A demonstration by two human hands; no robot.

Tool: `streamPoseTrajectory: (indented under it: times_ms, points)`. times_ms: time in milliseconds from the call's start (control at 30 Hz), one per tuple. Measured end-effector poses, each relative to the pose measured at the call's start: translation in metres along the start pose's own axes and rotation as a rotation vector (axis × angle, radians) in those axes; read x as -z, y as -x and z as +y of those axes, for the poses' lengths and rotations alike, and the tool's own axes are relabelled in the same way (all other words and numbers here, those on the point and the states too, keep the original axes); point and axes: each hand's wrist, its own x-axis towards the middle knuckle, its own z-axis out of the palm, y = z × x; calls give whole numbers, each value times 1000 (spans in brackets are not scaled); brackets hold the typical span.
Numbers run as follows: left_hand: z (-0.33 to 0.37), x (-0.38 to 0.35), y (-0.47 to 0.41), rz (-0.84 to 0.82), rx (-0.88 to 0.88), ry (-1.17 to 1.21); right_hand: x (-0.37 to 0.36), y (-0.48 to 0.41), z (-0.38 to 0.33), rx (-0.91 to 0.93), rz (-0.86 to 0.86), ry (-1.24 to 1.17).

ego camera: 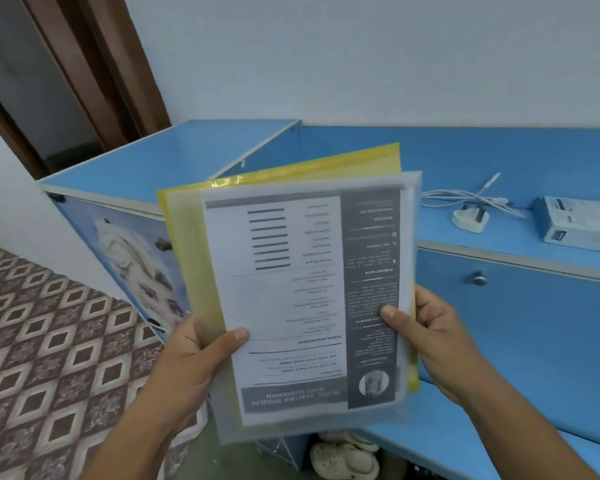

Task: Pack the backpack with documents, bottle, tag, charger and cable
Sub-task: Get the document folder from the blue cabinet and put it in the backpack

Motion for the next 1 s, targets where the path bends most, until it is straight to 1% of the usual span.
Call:
streamPoseTrajectory:
  times_ms: [100, 233, 433, 500, 567, 633, 767, 800, 900, 1000]
  points:
    - [-8, -23, -16, -37, 18, -34, 25, 8, -2, 13, 61, 3]
    - [-19, -61, -37, -79, 27, -48, 52, 23, -7, 38, 194, 22]
    - [-38, -109, -64, -203, -15, -68, 65, 46, -10, 128, 472, 145]
    - [-44, -126, -72, -259, -42, -79, 64, 55, -14, 178, 595, 200]
    - [-51, -147, -80, -350, -53, -83, 65, 68, -20, 225, 755, 275]
    - [-58, -158, -84, -408, -73, -93, 63, 80, -23, 255, 819, 325]
    - [-64, -195, -93, -638, -61, -61, 53, 116, -28, 335, 1044, 455]
    - [-66, -200, -94, -672, -57, -60, 50, 122, -29, 361, 1062, 457]
    - [-71, -226, -83, -828, -39, -34, 43, 154, -31, 389, 1190, 493]
    - [-79, -254, -62, -941, -6, -25, 37, 192, -38, 414, 1328, 532]
